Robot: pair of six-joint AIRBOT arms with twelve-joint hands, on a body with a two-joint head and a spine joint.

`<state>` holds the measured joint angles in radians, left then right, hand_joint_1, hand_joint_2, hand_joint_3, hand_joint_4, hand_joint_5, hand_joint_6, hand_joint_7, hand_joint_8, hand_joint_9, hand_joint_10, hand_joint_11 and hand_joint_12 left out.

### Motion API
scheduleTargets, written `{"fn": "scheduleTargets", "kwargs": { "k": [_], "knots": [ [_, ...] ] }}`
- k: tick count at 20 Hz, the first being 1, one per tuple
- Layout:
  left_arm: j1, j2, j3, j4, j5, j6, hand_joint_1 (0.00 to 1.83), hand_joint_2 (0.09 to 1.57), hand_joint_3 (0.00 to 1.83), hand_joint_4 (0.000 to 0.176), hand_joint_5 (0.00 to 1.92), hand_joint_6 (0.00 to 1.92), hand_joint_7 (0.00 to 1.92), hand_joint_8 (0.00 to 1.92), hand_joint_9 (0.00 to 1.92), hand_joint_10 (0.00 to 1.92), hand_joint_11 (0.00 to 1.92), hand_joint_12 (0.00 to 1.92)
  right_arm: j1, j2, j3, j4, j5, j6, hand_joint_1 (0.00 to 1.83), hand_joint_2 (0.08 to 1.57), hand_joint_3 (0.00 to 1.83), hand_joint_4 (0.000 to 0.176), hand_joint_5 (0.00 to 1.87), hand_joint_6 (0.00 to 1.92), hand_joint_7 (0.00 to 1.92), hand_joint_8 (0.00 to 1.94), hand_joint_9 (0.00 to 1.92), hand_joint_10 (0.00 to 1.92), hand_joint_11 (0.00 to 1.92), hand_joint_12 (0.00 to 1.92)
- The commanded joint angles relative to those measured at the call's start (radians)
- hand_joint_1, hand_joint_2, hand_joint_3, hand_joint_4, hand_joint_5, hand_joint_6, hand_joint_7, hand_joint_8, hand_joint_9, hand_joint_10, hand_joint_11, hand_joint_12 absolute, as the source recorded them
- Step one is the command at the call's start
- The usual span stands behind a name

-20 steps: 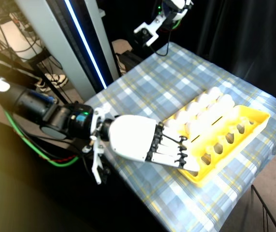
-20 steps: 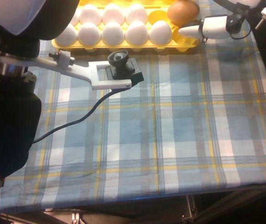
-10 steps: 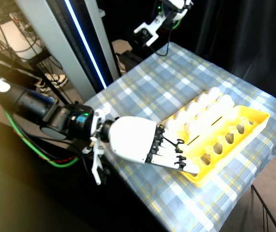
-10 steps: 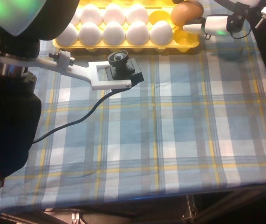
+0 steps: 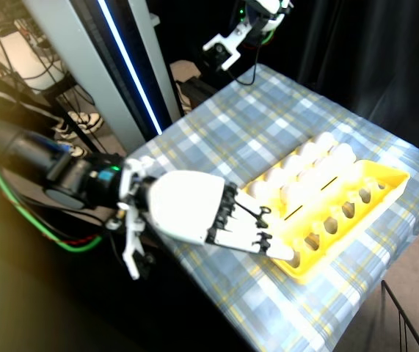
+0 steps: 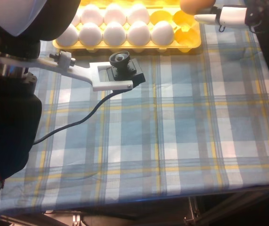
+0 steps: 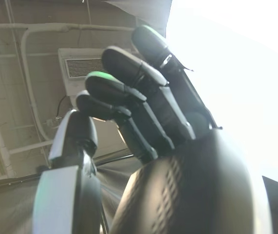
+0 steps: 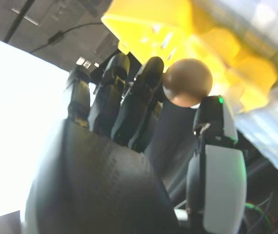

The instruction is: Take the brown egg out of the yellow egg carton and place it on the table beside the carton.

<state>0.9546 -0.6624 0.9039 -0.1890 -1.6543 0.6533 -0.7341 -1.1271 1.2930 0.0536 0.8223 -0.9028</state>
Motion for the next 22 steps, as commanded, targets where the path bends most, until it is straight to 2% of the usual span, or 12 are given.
{"fn": "scheduleTargets", "kwargs": {
  "k": [1,5,6,7,9,11,13,14,15,19,20,22],
  "knots": [
    [-0.016,-0.004,-0.006,0.038,-0.082,-0.013,0.79,1.28,0.00,0.000,1.04,0.96,0.97,1.09,0.83,0.96,0.59,0.88,0.018,0.009,-0.015,-0.007,0.165,-0.002,1.05,1.14,0.00,0.045,0.92,1.07,1.00,0.00,0.55,0.00,0.04,0.01],
    [-0.016,-0.004,-0.006,0.038,-0.082,-0.013,0.85,1.24,0.00,0.000,1.07,1.01,1.02,1.09,0.87,0.98,0.57,0.86,0.018,0.058,-0.088,-0.062,0.220,-0.002,1.04,1.14,0.00,0.061,0.93,1.06,1.04,0.01,0.53,0.00,0.03,0.00],
    [-0.016,-0.003,-0.006,0.038,-0.082,-0.013,0.83,1.25,0.00,0.000,1.06,1.12,1.00,1.16,0.87,1.01,0.59,0.88,0.018,0.070,-0.103,-0.073,0.234,-0.002,1.03,1.14,0.00,0.098,0.93,1.06,1.04,0.01,0.53,0.00,0.04,0.00],
    [-0.016,-0.003,-0.006,0.038,-0.082,-0.013,0.84,1.24,0.00,0.000,1.03,1.20,0.98,1.21,0.86,1.03,0.59,0.90,0.018,0.080,-0.117,-0.083,0.249,-0.002,1.02,1.13,0.00,0.106,0.93,1.05,1.04,0.01,0.53,0.00,0.04,0.00],
    [-0.016,-0.003,-0.006,0.038,-0.082,-0.013,0.82,1.25,0.00,0.000,1.00,1.26,0.99,1.19,0.88,0.94,0.56,0.89,0.016,0.102,-0.156,-0.113,0.280,-0.002,1.04,1.13,0.00,0.085,0.95,1.03,1.07,0.01,0.54,0.00,0.02,0.00],
    [-0.016,-0.004,-0.006,0.038,-0.082,-0.013,0.80,1.25,0.00,0.000,1.05,1.20,1.01,1.18,0.90,0.90,0.64,0.85,-0.006,0.113,-0.190,-0.141,0.310,-0.002,1.03,1.13,0.00,0.095,0.95,1.03,1.04,0.00,0.53,0.00,0.01,0.00],
    [-0.016,-0.004,-0.006,0.038,-0.082,-0.013,0.84,1.22,0.00,0.000,1.07,1.14,1.00,1.16,0.89,0.90,0.67,0.81,-0.055,0.116,-0.214,-0.148,0.340,-0.002,1.05,1.12,0.00,0.061,0.95,1.02,1.07,0.01,0.57,0.01,0.02,0.00],
    [-0.016,-0.004,-0.006,0.038,-0.082,-0.013,0.84,1.24,0.00,0.000,1.06,1.11,0.99,1.17,0.88,0.91,0.65,0.81,-0.069,0.116,-0.218,-0.149,0.344,-0.002,1.07,1.12,0.00,0.008,0.95,1.02,1.09,0.01,0.58,0.01,0.02,0.00],
    [-0.016,-0.004,-0.006,0.038,-0.082,-0.013,0.86,1.23,0.00,0.000,1.04,1.12,0.99,1.15,0.89,0.90,0.66,0.80,-0.085,0.115,-0.224,-0.150,0.346,-0.002,1.08,1.12,0.00,0.000,0.95,1.02,1.10,0.01,0.57,0.00,0.03,0.01],
    [-0.016,-0.004,-0.007,0.038,-0.082,-0.013,0.77,1.27,0.00,0.000,1.10,1.00,1.01,1.08,0.93,0.73,0.71,0.63,-0.143,0.079,-0.224,-0.147,0.345,-0.002,1.27,1.08,0.00,0.000,0.85,1.09,1.26,0.56,0.57,0.00,0.02,0.00],
    [-0.016,-0.004,-0.007,0.038,-0.082,-0.013,0.81,1.26,0.00,0.000,1.10,0.99,1.01,1.10,0.92,0.80,0.71,0.68,-0.157,0.057,-0.216,-0.138,0.334,-0.003,1.15,1.13,0.00,0.000,0.91,1.06,1.07,0.22,0.55,0.02,0.01,0.01],
    [-0.016,-0.004,-0.007,0.038,-0.082,-0.013,0.84,1.25,0.00,0.000,1.11,1.00,1.02,1.12,0.92,0.88,0.71,0.71,-0.173,0.026,-0.203,-0.129,0.304,-0.013,1.08,1.15,0.00,0.000,0.91,1.09,1.06,0.03,0.56,0.00,0.02,0.01]
  ]
}}
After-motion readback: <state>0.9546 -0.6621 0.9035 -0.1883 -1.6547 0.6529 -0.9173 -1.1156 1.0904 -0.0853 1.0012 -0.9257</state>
